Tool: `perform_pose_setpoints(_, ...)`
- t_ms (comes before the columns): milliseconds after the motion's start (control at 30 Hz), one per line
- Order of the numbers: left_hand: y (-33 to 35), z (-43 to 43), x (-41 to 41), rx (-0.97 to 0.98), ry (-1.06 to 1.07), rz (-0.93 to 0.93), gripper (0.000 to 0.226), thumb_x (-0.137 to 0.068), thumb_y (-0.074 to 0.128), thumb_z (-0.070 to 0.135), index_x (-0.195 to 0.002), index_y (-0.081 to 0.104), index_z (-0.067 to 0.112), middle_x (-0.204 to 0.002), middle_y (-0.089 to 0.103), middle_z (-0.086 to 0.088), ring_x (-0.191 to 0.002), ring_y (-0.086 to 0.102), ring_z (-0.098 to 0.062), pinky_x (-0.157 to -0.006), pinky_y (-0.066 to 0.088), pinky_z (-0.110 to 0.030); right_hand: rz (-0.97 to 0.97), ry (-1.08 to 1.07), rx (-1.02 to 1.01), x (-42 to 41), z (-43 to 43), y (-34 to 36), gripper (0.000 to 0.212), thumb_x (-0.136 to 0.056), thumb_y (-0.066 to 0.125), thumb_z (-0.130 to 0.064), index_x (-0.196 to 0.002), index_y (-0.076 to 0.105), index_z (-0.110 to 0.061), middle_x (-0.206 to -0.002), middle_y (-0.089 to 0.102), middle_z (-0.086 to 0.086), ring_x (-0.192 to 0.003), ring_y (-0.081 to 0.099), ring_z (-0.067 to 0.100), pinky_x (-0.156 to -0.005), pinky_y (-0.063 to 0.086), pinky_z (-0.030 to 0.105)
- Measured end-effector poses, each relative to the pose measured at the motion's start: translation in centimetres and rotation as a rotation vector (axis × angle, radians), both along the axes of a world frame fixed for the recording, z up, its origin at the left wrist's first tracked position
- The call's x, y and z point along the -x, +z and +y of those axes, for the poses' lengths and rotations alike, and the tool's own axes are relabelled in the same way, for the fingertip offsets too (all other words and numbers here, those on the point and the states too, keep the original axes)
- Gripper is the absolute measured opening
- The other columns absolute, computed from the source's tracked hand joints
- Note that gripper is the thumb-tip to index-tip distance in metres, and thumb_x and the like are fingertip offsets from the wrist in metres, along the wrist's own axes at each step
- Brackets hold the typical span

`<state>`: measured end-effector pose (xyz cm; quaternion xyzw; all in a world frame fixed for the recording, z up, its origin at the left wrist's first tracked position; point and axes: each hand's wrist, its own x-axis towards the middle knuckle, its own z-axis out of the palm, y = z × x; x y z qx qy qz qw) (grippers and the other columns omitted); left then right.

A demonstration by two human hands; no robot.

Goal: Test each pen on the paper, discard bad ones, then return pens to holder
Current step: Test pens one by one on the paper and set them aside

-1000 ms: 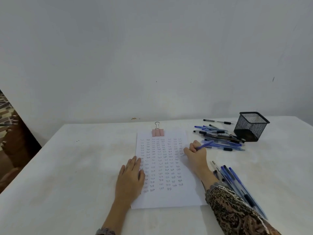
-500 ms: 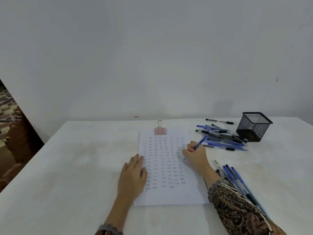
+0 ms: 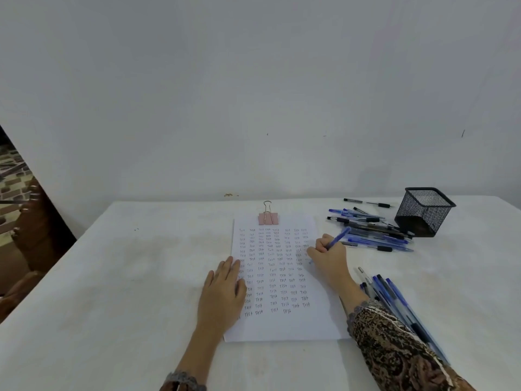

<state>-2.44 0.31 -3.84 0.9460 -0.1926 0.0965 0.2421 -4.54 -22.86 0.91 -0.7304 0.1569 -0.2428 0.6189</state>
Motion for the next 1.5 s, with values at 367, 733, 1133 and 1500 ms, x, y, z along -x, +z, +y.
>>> perform_pose_setpoints(367,0.2,0.0,0.2,0.018,0.005,0.015,0.083,-0.074,0.001,0.052,-0.141,0.034,0.017,-0.15,0.028,0.0,-0.14,0.023,-0.015,-0.109,0.002,-0.024,0.013,-0.031,-0.013,0.0,-0.2,-0.3,0.049,-0.071,0.05,0.02,-0.052,0.025,-0.017,-0.06,0.027,0.0,-0.049,0.024,0.008,-0.046,0.029,0.009)
perform_pose_setpoints(733,0.4,0.0,0.1,-0.044,0.019,0.041,0.088,-0.069,-0.008,0.053,-0.144,0.024,0.021,-0.153,0.018,0.004,-0.142,0.013,-0.011,-0.109,-0.003,-0.021,0.005,-0.049,-0.26,-0.4,-1.1,-1.1,0.051,-0.075,0.05,0.017,-0.054,0.023,-0.02,-0.051,0.024,-0.004,-0.047,0.021,0.011,-0.043,0.022,0.018)
perform_pose_setpoints(1133,2.6,0.2,0.9,0.328,-0.041,0.255,0.039,-0.098,0.035,0.025,-0.136,0.042,0.018,-0.147,0.034,0.003,-0.136,0.028,-0.011,-0.117,0.01,-0.029,0.028,-0.084,-0.277,4.0,0.4,0.2,0.055,-0.081,0.058,0.005,-0.05,0.023,-0.022,-0.043,0.022,-0.005,-0.036,0.021,0.009,-0.039,0.018,0.018)
perform_pose_setpoints(1500,2.6,-1.9,8.0,0.071,-0.099,0.013,0.046,-0.093,0.037,0.021,-0.138,0.038,0.012,-0.147,0.035,-0.007,-0.138,0.027,-0.021,-0.115,0.009,-0.041,0.129,-0.162,0.119,11.7,4.8,0.9,0.043,-0.091,0.056,-0.027,-0.06,0.028,-0.017,-0.053,0.029,-0.005,-0.048,0.028,0.009,-0.049,0.026,0.019)
